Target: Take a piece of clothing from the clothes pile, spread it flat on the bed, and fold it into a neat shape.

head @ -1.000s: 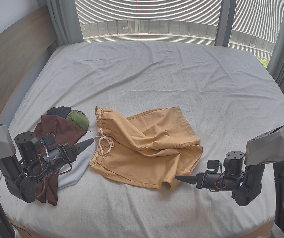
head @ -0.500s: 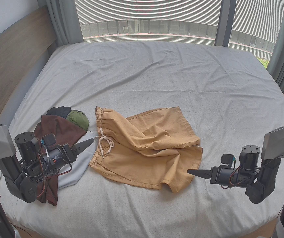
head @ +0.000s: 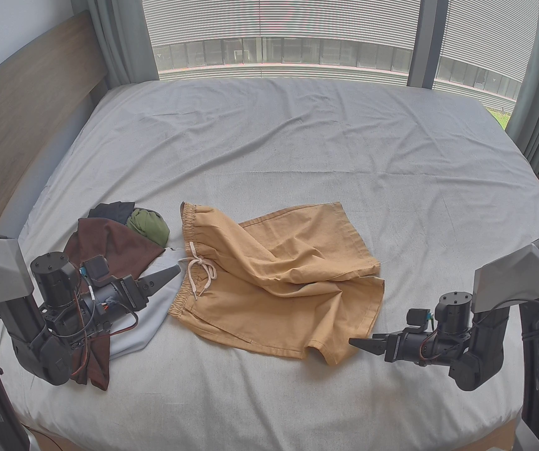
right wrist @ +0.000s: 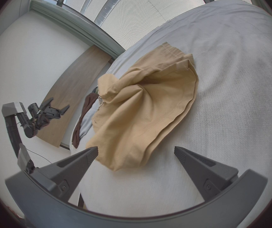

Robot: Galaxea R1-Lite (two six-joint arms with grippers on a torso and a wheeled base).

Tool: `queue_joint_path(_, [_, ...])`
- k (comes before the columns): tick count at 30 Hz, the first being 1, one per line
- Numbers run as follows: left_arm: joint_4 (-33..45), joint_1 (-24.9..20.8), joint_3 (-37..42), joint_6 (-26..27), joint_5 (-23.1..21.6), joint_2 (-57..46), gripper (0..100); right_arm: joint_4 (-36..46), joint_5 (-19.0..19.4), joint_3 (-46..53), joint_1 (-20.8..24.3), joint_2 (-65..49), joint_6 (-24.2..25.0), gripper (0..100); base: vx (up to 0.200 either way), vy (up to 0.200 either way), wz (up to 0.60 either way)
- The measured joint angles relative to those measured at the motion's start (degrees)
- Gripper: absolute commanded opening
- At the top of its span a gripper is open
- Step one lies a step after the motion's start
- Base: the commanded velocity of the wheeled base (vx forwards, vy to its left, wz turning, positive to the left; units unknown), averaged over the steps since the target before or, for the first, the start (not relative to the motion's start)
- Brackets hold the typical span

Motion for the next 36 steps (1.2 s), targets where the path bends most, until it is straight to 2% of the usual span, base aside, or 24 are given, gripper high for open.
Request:
queue_joint_path(10, [0.0,-0.1,0.1,0.0,0.0,0.3,100,0.0,-2.3,-5.6,3.1,4.8,2.4,100,0.000,0.000,0.00])
queue_joint_path(11, [0.0,-0.1,0.1,0.0,0.0,0.3,100,0.0,-2.4,-5.7,3.3,4.9,2.5,0,0.000,0.000,0.00])
queue_joint_path(27, [0.0,0.0,0.0,0.0,0.0,0.5,100,0.1,-2.3,-2.1,4.2,3.1,2.9,0,0.000,0.000,0.00])
queue_joint_path(31, [0.0,-0.2,0.0,0.0,0.0,0.5,100,0.3,-2.3,1.8,2.4,-2.0,5.0,0,0.000,0.000,0.00])
queue_joint_path(36, [0.0,-0.2,0.1,0.1,0.0,0.6,100,2.3,-2.4,3.0,-0.2,-3.8,5.3,0,0.000,0.000,0.00])
